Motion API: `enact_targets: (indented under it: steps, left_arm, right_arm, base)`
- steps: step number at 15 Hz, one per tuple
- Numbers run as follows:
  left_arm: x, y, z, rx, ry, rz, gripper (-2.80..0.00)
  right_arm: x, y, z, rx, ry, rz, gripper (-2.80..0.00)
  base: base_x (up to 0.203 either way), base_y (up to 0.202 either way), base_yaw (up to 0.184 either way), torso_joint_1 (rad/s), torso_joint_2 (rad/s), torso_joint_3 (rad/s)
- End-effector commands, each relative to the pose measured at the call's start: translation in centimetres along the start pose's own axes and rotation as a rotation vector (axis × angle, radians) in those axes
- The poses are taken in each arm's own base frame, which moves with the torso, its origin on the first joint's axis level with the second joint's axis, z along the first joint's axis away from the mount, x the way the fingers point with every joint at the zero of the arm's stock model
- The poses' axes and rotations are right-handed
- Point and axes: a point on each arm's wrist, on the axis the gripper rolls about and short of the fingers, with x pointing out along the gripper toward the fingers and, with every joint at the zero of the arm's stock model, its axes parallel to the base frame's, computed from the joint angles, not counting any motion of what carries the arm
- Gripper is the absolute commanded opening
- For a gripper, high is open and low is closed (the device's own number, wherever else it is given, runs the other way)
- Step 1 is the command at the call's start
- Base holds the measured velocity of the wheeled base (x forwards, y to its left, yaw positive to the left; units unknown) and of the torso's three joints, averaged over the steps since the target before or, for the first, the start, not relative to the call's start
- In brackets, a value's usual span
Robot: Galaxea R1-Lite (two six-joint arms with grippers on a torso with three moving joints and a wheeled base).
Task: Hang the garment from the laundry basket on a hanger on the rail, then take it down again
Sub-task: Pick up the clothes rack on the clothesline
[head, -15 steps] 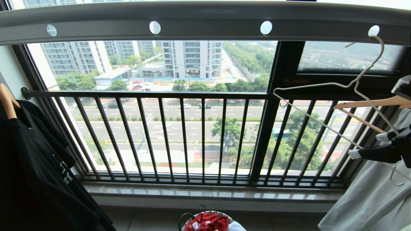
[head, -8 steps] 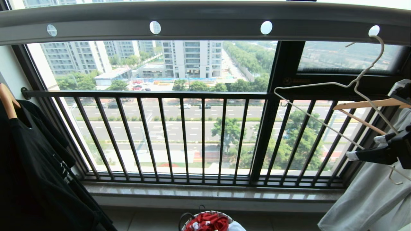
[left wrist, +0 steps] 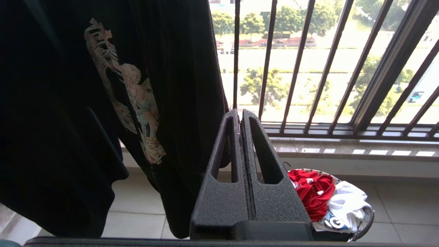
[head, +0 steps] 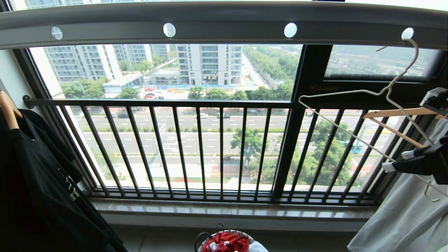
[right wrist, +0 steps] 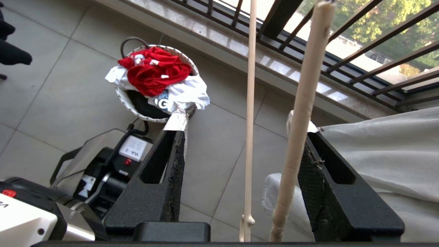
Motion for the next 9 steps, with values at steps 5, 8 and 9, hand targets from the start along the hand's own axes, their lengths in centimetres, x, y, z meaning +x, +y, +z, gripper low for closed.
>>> enact_targets:
  steps: [5,8,9]
  left_arm:
    - [0.0,0.0,0.0,0.0,0.0,0.0,-2.8]
    - [0.0,0.0,0.0,0.0,0.0,0.0,-2.8]
    - [0.0,0.0,0.0,0.0,0.0,0.0,-2.8]
  right_arm:
    - [0.34,0.0,-0.3,-0.009,0.019,0.008,-2.8]
    - [0.54,0.03,-0.57,-0.007,0.03,0.012,-2.8]
    - [0.53,0.05,-0.61,-0.007,0.03,0.012,-2.8]
  base:
    - [0.0,0.0,0.0,0.0,0.0,0.0]
    - [0.0,0.0,0.0,0.0,0.0,0.0]
    - [0.0,0.0,0.0,0.0,0.0,0.0]
